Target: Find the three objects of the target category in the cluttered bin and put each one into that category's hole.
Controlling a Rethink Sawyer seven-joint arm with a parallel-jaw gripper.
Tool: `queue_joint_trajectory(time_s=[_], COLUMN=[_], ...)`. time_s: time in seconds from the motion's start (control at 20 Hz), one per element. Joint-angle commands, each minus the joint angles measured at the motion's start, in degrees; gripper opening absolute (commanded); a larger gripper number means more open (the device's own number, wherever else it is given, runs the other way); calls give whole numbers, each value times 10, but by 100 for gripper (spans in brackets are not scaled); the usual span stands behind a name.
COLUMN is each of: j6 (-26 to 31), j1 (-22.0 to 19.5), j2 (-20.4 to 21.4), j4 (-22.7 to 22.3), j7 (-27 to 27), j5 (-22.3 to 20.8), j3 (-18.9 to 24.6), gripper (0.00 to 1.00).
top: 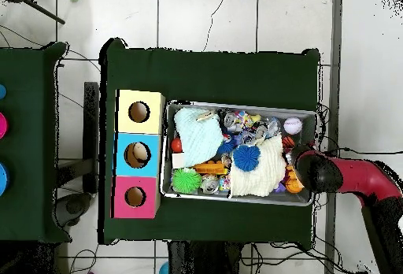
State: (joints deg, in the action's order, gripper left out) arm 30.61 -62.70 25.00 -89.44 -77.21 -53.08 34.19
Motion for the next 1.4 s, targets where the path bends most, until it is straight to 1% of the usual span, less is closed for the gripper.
queue_joint_trajectory(time_s=[0.05, 0.3, 0.45, 0.7, 0.8, 1.1, 1.4], j6=[22, 9, 1, -12, -12, -21, -19], j1=[-12, -34, -48, -50, -54, -54, -51], j2=[-47, -49, -62, -69, -72, -68, -64], j4=[21, 5, 5, 8, 8, -3, -16], j7=[105, 111, 114, 111, 118, 91, 59], j5=[-25, -6, 4, -3, -4, -4, 15], j3=[-13, 12, 24, 31, 38, 37, 42], gripper=[100, 100, 100, 100, 100, 100, 100])
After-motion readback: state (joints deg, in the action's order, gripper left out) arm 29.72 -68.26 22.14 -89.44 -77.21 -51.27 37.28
